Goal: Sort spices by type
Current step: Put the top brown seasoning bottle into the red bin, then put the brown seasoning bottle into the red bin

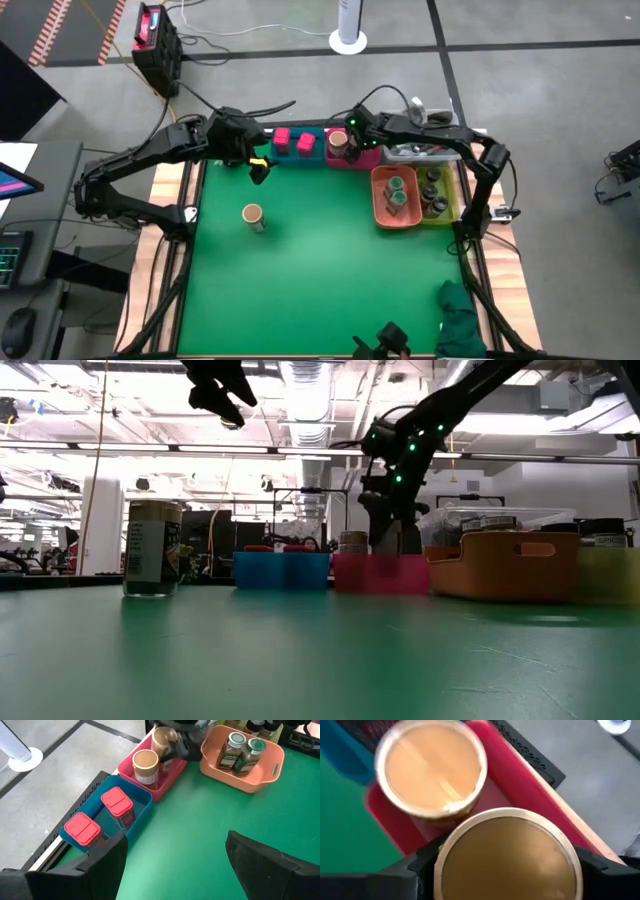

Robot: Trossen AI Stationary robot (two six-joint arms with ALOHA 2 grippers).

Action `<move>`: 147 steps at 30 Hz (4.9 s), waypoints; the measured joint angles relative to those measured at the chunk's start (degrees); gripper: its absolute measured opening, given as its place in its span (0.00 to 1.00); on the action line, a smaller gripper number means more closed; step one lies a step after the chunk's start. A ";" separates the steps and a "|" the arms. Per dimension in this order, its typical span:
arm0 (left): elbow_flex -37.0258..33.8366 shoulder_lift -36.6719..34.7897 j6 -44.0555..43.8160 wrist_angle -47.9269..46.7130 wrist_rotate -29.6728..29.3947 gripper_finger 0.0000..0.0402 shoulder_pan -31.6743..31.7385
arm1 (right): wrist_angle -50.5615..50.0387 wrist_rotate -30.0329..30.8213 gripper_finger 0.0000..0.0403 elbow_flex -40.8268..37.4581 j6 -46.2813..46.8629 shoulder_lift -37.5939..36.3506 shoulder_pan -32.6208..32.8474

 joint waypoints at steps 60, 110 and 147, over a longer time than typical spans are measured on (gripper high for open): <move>-30.36 -0.09 -6.38 0.78 6.65 0.93 -15.54 | -14.48 9.22 0.97 -4.04 23.19 -28.57 27.08; 15.99 45.68 7.58 8.45 12.77 0.69 -9.69 | -39.28 15.06 0.97 -3.96 53.23 -35.90 40.15; 21.84 49.44 6.48 3.74 16.10 0.82 -9.68 | -40.18 22.14 0.97 -3.96 59.81 -35.90 46.98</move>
